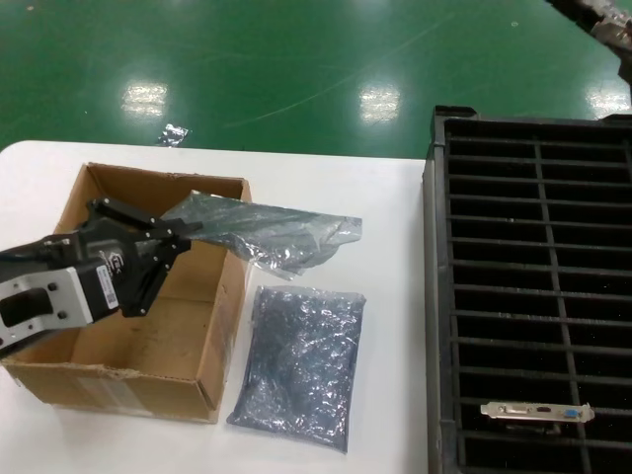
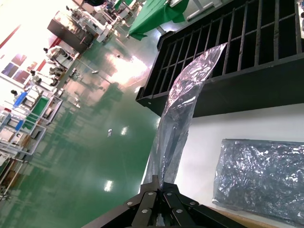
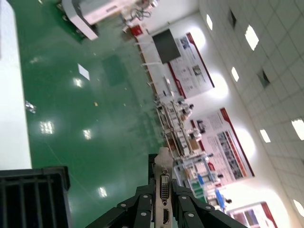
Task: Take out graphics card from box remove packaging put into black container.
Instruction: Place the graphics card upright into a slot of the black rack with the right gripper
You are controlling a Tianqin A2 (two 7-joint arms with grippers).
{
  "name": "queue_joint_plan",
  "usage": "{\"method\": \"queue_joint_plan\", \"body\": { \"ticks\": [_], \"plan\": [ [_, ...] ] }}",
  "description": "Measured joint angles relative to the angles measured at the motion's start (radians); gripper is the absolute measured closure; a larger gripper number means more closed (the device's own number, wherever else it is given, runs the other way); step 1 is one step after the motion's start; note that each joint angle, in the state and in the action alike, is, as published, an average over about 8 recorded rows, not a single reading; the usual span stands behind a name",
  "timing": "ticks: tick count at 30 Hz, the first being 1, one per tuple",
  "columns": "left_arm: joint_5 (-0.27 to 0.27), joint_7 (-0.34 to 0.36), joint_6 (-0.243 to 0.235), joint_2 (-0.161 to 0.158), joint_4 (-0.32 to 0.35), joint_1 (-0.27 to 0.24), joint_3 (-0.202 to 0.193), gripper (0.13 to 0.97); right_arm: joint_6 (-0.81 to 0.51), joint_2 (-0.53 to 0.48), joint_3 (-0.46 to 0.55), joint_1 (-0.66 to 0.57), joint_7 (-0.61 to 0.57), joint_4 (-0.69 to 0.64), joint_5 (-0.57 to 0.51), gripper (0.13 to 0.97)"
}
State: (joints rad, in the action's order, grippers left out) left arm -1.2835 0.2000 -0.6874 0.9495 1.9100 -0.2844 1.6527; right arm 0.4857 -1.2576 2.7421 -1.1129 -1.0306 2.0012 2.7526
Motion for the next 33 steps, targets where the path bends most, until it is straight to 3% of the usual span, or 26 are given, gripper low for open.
{"method": "queue_joint_plan", "body": {
  "ticks": [11, 25, 33],
  "plan": [
    [0.000, 0.000, 0.000, 0.000, 0.000, 0.000, 0.000, 0.958, -0.138, -0.065, 0.010, -0.001, -0.012, 0.040, 0.000, 0.906],
    [0.000, 0.000, 0.000, 0.000, 0.000, 0.000, 0.000, 0.958, -0.298, -0.082, 0.011, 0.088, -0.067, 0.021, 0.000, 0.906],
    [0.000, 0.000, 0.000, 0.000, 0.000, 0.000, 0.000, 0.958, -0.422, -0.088, 0.011, 0.126, -0.017, 0.016, -0.044, 0.906]
  ]
}}
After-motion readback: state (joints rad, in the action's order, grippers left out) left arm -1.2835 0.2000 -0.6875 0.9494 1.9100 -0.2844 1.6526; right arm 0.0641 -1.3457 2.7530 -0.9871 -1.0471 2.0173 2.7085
